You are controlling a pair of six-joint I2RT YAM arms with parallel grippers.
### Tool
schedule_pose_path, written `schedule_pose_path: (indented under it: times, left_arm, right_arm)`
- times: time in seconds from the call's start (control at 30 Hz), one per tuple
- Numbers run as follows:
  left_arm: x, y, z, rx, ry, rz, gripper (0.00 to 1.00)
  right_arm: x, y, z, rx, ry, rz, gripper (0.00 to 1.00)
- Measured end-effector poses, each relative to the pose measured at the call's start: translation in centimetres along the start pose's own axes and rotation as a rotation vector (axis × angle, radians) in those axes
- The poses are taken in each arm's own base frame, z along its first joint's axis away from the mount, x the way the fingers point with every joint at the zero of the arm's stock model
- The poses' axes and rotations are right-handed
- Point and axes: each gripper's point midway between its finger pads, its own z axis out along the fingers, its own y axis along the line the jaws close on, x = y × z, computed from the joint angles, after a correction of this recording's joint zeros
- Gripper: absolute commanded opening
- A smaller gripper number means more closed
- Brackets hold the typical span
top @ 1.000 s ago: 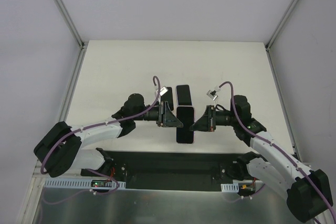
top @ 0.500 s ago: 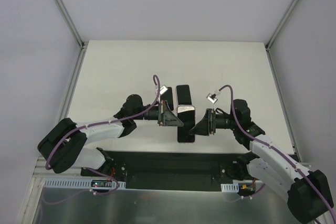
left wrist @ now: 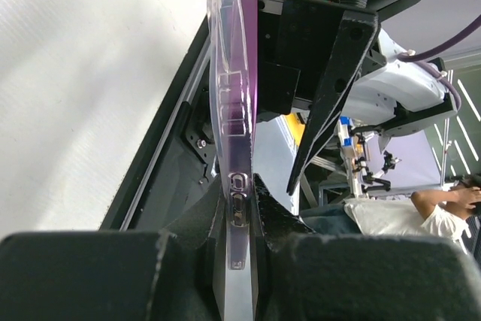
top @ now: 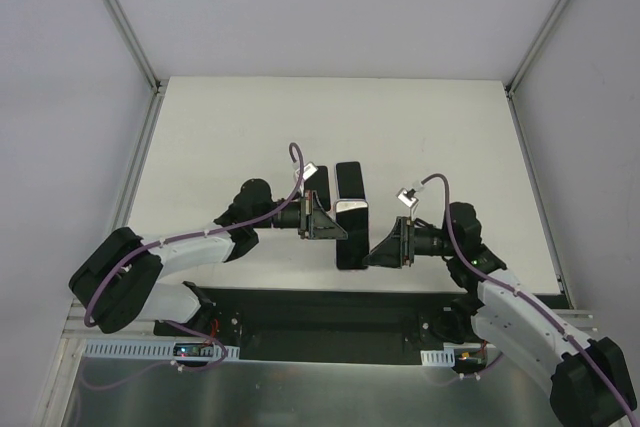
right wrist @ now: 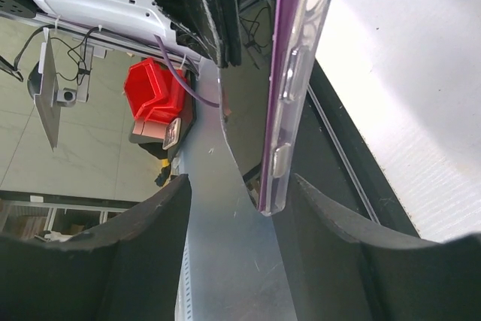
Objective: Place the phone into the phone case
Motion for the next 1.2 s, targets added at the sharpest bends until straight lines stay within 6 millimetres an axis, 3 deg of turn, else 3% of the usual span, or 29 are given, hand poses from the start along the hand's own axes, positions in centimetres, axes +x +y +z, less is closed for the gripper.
schedule_pose_path:
  times: [0.2, 0.3, 0.33, 0.43, 0.5, 0.6, 0.63, 0.73, 0.8, 0.83, 1.03, 1.2]
  left_arm:
    - [-0.6, -0.7, 0.2, 0.036, -0.021, 0.004, 0.0]
    - [-1.0, -0.8, 0.4, 0.049, -0.033, -0.007, 0.0]
    - [-1.1, -0.8, 0.4, 0.054, -0.035, -0.012, 0.0]
    - [-1.3, -0.6, 0.6, 0.063, -0.039, -0.028, 0.0]
    - [-1.4, -0.5, 0.6, 0.066, -0.04, -0.028, 0.0]
    - [-1.5, -0.5, 0.6, 0.071, -0.041, -0.024, 0.0]
    - [-1.4, -0.5, 0.6, 0.07, -0.041, -0.024, 0.0]
    - [-1.3, -0.2, 0.6, 0.059, -0.037, -0.023, 0.0]
    - [-1.3, -0.1, 0.5, 0.052, -0.036, -0.016, 0.0]
    - [-1.2, 0.0, 0.5, 0.045, -0.032, -0.012, 0.0]
    - [0.4, 0.7, -0.3, 0.003, 0.036, 0.012, 0.0]
    - [1.9, -0.3, -1.3, 0.018, 0.103, 0.059, 0.0]
  right_arm:
    - [0.3, -0.2, 0.2, 0.002, 0.016, 0.018, 0.5]
    - [0.4, -0.3, 0.3, 0.004, 0.024, 0.025, 0.38]
    - [0.4, -0.4, 0.4, 0.004, 0.025, 0.025, 0.27]
    - [0.4, -0.4, 0.4, 0.008, 0.023, 0.03, 0.09]
    - [0.4, -0.4, 0.4, 0.01, 0.022, 0.044, 0.03]
    - [0.3, -0.1, 0.3, 0.005, 0.016, 0.045, 0.01]
    - [0.3, -0.1, 0.3, 0.007, 0.015, 0.048, 0.06]
    - [0.4, -0.4, 0.3, 0.02, 0.016, 0.067, 0.36]
    - [0.3, -0.6, 0.3, 0.041, 0.01, 0.084, 0.49]
    - [0.3, -0.8, 0.3, 0.054, 0.005, 0.083, 0.62]
    - [-1.9, 0.6, -0.4, 0.12, -0.073, -0.024, 0.84]
    - [-3.4, 1.3, -0.6, 0.157, -0.101, -0.072, 0.85]
